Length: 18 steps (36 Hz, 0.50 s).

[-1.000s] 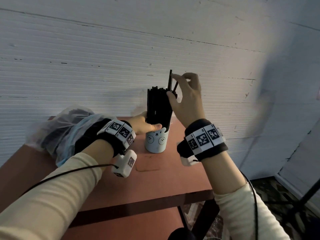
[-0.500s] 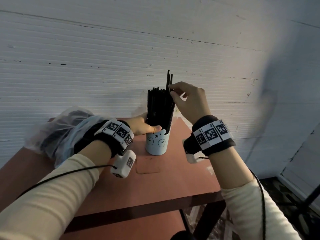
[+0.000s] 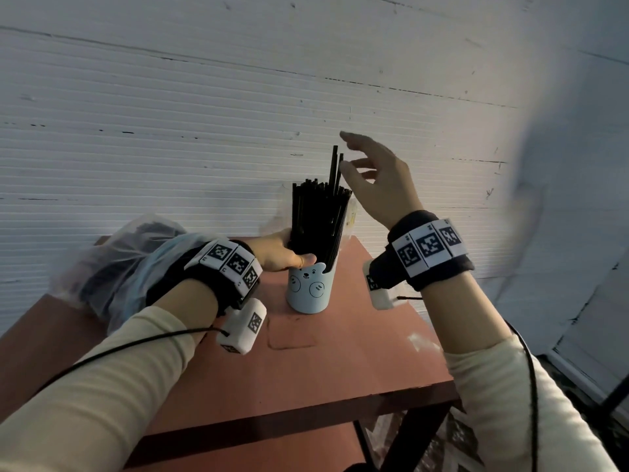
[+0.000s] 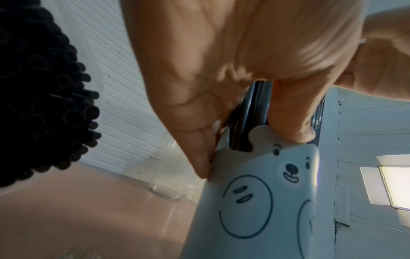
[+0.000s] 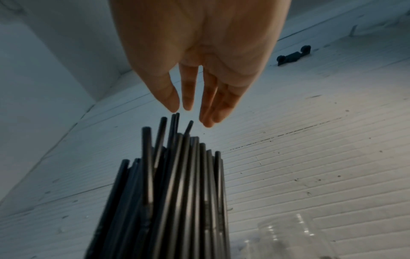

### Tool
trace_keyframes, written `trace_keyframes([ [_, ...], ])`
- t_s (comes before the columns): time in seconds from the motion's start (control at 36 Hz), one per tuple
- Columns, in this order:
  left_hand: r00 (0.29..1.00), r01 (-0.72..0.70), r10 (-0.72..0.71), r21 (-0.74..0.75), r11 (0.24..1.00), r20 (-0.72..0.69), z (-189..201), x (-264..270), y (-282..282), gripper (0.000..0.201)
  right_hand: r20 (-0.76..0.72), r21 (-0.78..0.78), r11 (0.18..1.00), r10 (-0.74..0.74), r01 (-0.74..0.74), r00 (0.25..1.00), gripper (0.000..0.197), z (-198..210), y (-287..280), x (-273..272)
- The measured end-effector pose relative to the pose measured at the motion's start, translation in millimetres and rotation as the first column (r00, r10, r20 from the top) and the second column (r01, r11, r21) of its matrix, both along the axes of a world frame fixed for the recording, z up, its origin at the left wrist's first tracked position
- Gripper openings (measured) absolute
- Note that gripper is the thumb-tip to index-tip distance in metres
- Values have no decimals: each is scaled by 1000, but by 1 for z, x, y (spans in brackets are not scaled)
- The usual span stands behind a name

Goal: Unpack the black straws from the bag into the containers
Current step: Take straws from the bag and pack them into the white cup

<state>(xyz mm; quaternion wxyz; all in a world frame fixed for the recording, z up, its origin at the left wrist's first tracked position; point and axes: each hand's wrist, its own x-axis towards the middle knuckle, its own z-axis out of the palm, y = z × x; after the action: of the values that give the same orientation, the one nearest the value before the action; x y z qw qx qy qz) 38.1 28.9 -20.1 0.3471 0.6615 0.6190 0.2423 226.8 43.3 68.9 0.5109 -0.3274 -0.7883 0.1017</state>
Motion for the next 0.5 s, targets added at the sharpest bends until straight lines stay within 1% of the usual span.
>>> trace_keyframes([
  [0.06,1000,2,-2,-3,1000,10,1,0,-1,83,2,-47,998,44,-44,999,33,2,2,-3],
  [0.08,1000,3,-3,-9,1000,15,1,-1,-1,85,-6,-65,996,61,-61,998,31,3,2,-6],
  [0.14,999,6,-5,-12,1000,32,1,-2,0,80,-38,-67,995,77,-79,996,30,5,2,-9],
  [0.22,999,8,-8,-1,1000,39,0,-2,0,76,-102,-49,993,100,-105,990,35,5,0,-12],
  [0.25,999,6,-6,-2,1000,37,0,-2,-1,76,-117,-46,993,102,-108,988,33,3,-1,-13],
  [0.33,999,10,-11,4,1000,34,0,-2,0,73,-162,-59,993,89,-100,983,16,0,-2,-11],
  [0.39,999,18,-18,11,1000,38,1,-1,-1,67,-158,-69,994,70,-81,985,11,1,-1,-9],
  [0.5,998,30,-31,34,999,47,3,2,-3,59,-104,-101,993,55,-65,993,10,6,1,-6],
])
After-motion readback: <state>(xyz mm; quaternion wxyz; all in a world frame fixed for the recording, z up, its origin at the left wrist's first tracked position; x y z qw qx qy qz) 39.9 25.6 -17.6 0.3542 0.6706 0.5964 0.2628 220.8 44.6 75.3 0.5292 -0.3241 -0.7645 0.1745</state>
